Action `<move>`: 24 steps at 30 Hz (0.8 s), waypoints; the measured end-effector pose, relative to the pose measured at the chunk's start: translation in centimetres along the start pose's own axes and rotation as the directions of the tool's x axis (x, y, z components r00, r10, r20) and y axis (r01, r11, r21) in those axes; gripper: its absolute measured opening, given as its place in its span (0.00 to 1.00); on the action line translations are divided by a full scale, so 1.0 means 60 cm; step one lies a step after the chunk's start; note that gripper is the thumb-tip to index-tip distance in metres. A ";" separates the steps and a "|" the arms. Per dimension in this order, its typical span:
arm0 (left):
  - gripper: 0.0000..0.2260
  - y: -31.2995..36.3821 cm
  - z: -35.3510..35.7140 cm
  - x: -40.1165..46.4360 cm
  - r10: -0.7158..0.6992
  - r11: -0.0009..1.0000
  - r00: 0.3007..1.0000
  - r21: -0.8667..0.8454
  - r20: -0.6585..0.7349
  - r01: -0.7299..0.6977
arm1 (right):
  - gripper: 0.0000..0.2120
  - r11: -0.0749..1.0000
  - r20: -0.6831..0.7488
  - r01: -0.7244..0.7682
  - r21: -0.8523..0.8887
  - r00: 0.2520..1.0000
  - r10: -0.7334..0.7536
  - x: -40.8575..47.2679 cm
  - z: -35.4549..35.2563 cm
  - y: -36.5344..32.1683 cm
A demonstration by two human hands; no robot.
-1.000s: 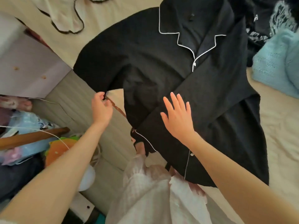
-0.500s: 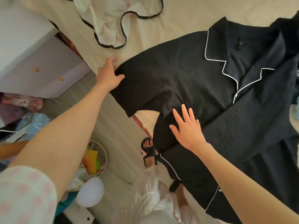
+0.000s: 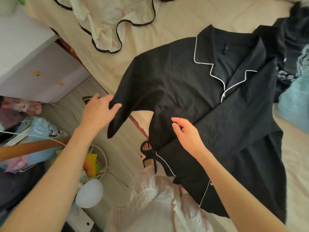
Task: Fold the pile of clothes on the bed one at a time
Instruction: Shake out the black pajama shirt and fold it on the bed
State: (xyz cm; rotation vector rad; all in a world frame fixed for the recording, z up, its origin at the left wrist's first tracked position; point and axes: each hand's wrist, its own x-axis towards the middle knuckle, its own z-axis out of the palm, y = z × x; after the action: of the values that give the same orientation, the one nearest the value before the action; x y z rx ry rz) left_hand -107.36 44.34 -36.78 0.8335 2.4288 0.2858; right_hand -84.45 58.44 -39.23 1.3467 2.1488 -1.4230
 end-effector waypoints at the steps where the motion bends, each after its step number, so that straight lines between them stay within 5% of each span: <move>1: 0.08 0.040 -0.003 -0.027 0.043 0.999 0.999 -0.027 -0.020 -0.043 | 0.15 0.988 0.032 -0.059 0.144 0.998 0.055 -0.019 -0.009 0.002; 5: 0.12 0.213 0.055 -0.108 0.154 0.979 0.987 -0.144 0.041 -0.146 | 0.12 0.764 0.119 -0.247 0.596 0.968 0.220 -0.106 -0.071 0.053; 10: 0.23 0.406 0.199 -0.176 0.373 0.871 0.856 -0.454 0.358 -0.190 | 0.17 0.658 -0.011 -0.241 0.713 0.935 0.355 -0.199 -0.162 0.207; 13: 0.23 0.423 0.284 -0.195 0.408 0.869 0.865 -0.415 0.291 -0.270 | 0.19 0.656 0.005 -0.334 0.677 0.893 0.451 -0.212 -0.185 0.298; 16: 0.29 0.369 0.345 -0.209 0.194 0.961 0.980 -0.210 0.043 -0.181 | 0.17 0.677 0.037 -0.389 0.625 0.881 0.472 -0.195 -0.185 0.349; 20: 0.43 0.295 0.391 -0.220 -0.090 0.992 0.980 0.098 0.179 0.073 | 0.08 0.708 0.060 -0.367 0.604 0.906 0.419 -0.161 -0.163 0.362; 24: 0.30 0.296 0.417 -0.240 -0.159 0.986 0.981 0.067 0.108 0.153 | 0.04 0.746 0.119 -0.355 0.563 0.928 0.352 -0.153 -0.131 0.353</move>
State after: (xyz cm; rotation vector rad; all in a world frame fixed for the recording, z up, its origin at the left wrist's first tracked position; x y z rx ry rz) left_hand -74.93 49.91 -44.79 0.6604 2.3894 0.1060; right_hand -60.50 61.96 -42.47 1.8199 1.3638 -1.9775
